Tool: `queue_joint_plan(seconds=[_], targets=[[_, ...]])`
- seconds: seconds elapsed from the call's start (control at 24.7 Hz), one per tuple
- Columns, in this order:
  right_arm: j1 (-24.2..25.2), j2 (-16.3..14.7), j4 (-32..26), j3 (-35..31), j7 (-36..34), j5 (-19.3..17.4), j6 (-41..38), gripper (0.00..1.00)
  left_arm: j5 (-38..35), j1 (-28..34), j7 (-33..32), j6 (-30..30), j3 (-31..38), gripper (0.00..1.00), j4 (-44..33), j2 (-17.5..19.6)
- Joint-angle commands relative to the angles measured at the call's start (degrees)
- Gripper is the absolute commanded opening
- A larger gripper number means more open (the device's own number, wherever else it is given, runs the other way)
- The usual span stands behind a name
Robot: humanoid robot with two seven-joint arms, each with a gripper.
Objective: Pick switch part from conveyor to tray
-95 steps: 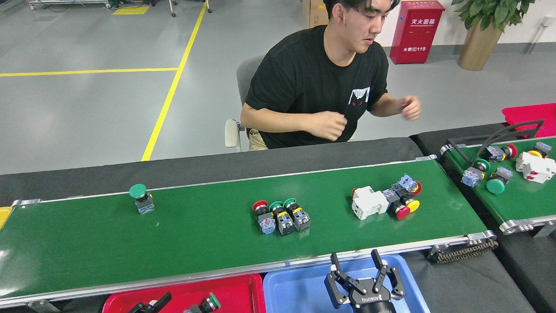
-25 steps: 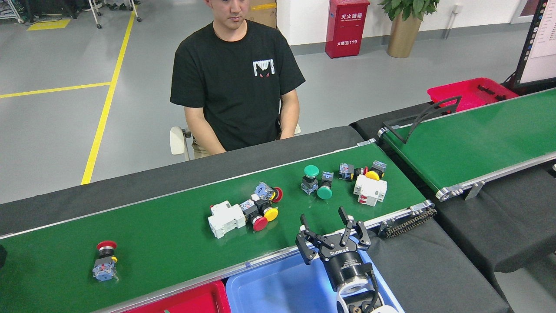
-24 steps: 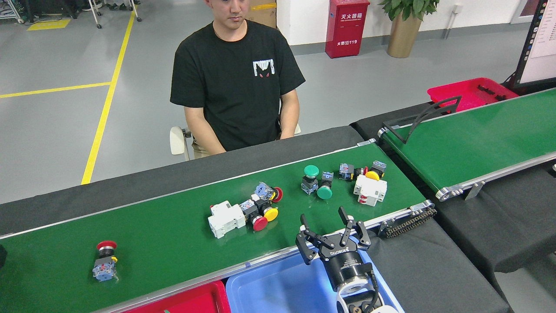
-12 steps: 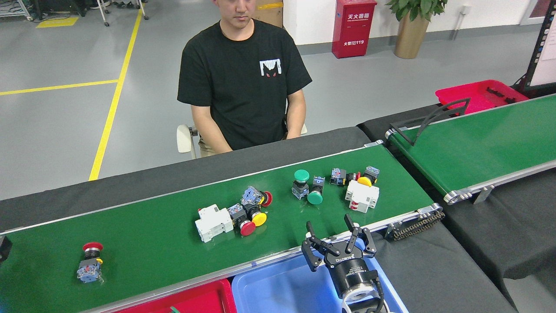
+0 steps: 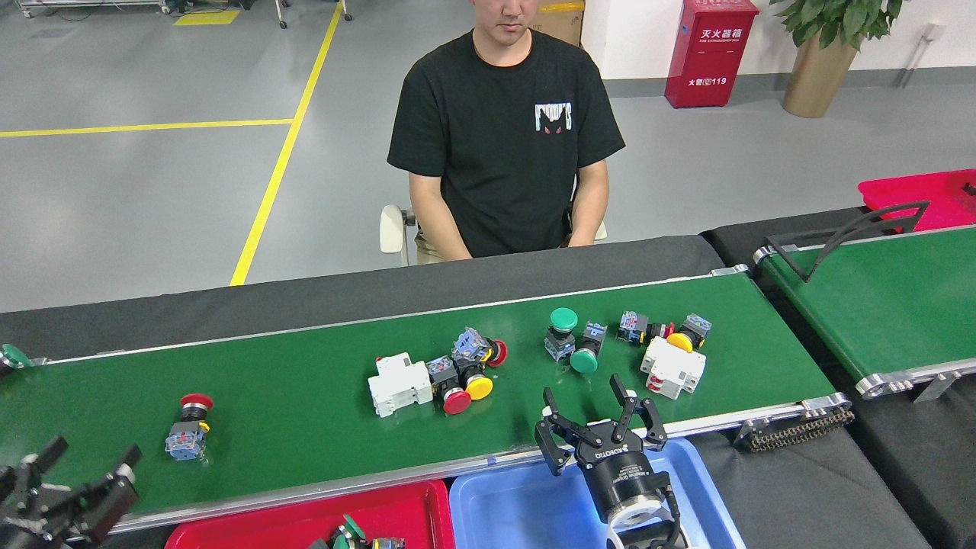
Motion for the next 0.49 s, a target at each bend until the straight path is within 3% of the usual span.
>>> queue_joint_plan(seconds=[0.0, 0.16, 0.28, 0.45], targets=[[-0.7, 0.0, -0.8, -0.2, 1.0, -0.1, 0.0, 1.0, -0.1, 1.2, 0.2, 2.2, 2.4, 0.99, -2.9, -1.4], [-1.2, 1.0, -0.8, -0.1, 3.3, 0.0, 0.0, 1.0, -0.8, 2.0, 0.4, 5.2, 7.5, 0.99, -3.9, -6.3], [-1.3, 1.5, -0.5, 0.0, 3.4, 0.1, 0.0, 1.0, -1.4, 1.3, 0.6, 8.8, 7.5, 0.99, -3.3, -6.1], [-2.1, 3.8, 1.4, 0.4, 3.6, 0.5, 0.0, 1.0, -9.2, -0.8, 0.7, 12.2, 7.3, 0.99, -3.3, -6.4]])
